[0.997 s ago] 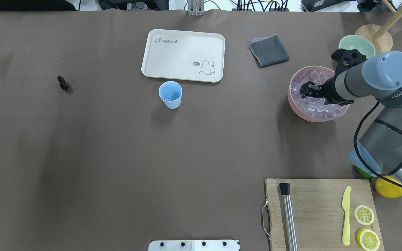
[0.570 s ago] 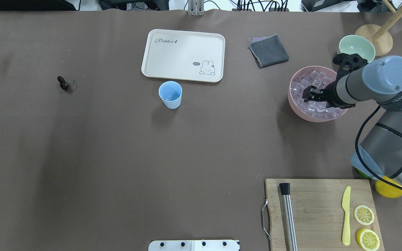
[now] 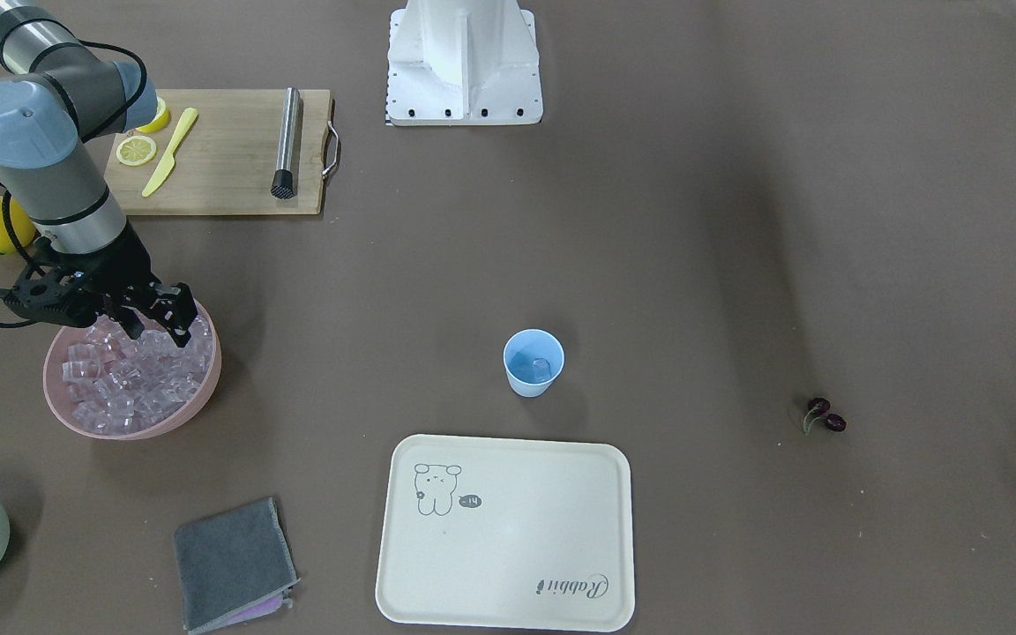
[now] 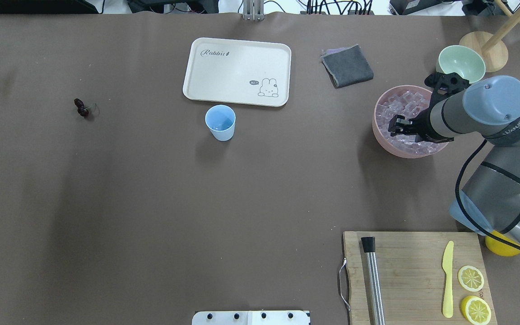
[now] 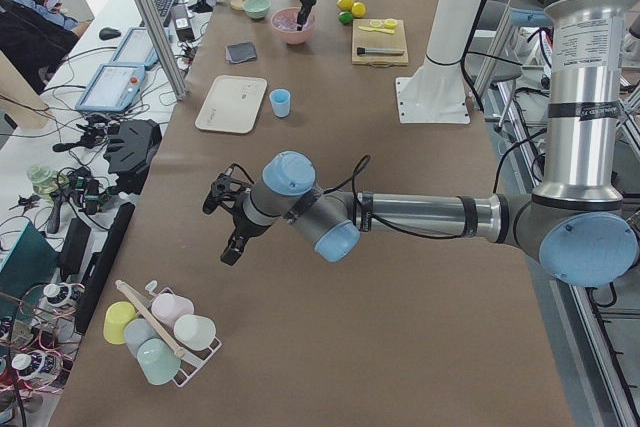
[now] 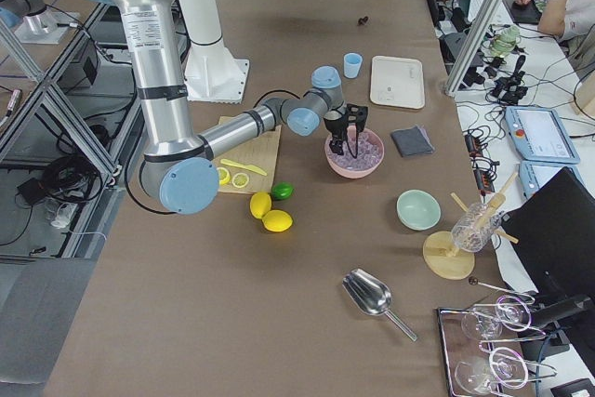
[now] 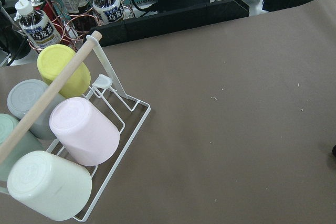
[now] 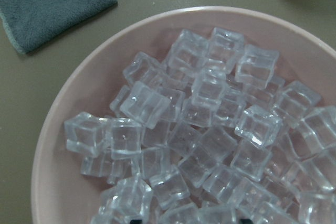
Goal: Put ice and cherries in cup
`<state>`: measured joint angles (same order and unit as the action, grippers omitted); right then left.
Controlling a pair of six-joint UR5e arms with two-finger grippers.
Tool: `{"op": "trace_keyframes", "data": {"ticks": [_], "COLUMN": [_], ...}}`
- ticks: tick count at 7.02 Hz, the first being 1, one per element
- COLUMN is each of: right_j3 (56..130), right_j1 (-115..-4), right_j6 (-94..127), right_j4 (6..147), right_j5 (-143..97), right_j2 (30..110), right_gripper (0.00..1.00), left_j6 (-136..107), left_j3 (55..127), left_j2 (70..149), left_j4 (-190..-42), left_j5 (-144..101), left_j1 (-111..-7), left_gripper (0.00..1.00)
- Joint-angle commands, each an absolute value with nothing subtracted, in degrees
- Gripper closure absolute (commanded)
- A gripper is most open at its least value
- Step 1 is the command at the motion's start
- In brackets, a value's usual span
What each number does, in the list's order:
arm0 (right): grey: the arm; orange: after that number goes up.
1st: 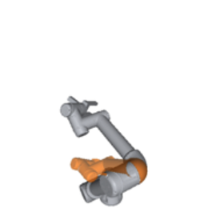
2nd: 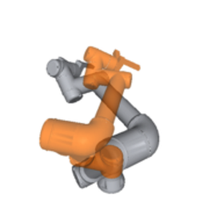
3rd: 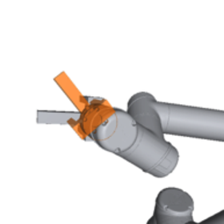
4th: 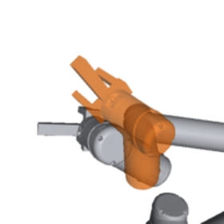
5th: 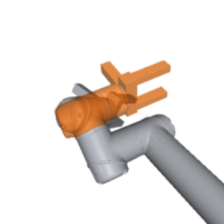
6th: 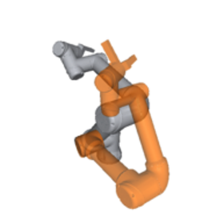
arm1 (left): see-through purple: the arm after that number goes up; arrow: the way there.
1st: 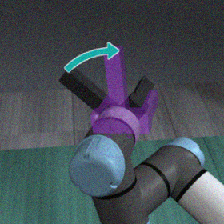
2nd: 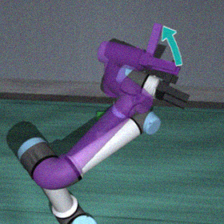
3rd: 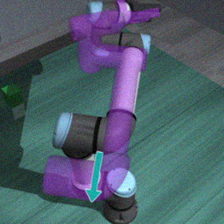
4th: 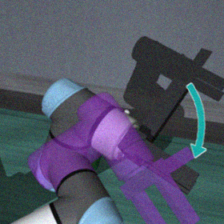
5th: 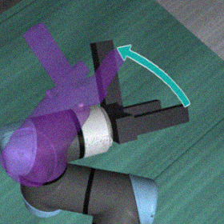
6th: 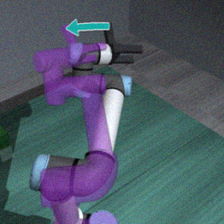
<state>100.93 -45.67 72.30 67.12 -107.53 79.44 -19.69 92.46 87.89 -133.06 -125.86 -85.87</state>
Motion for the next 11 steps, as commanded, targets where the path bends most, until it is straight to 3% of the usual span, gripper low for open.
{"op": "trace_keyframes", "data": {"ticks": [1, 4, 10, 11], "right_j3": [101.0, 100.9, 98.5, 98.6], "right_j1": [-45.8, -47.2, -46.8, -46.8], "right_j6": [71.9, 69.9, 68.0, 68.1], "right_j4": [67.1, 67.3, 67.3, 67.3], "right_j5": [-107.6, -107.8, -106.8, -106.4], "right_j2": [79.5, 79.1, 78.1, 78.2], "right_gripper": [0.37, 0.31, 0.30, 0.24], "left_j6": [-19.7, -19.7, -19.6, -19.6], "left_j3": [92.4, 92.4, 91.0, 91.0], "left_j2": [87.8, 87.4, 87.3, 87.3], "left_j4": [-133.1, -133.7, -133.8, -133.8], "left_j5": [-125.9, -125.9, -125.9, -125.9], "left_j1": [-85.9, -85.9, -85.9, -85.9], "left_gripper": [0.02, 0.02, 0.02, 0.02]}}
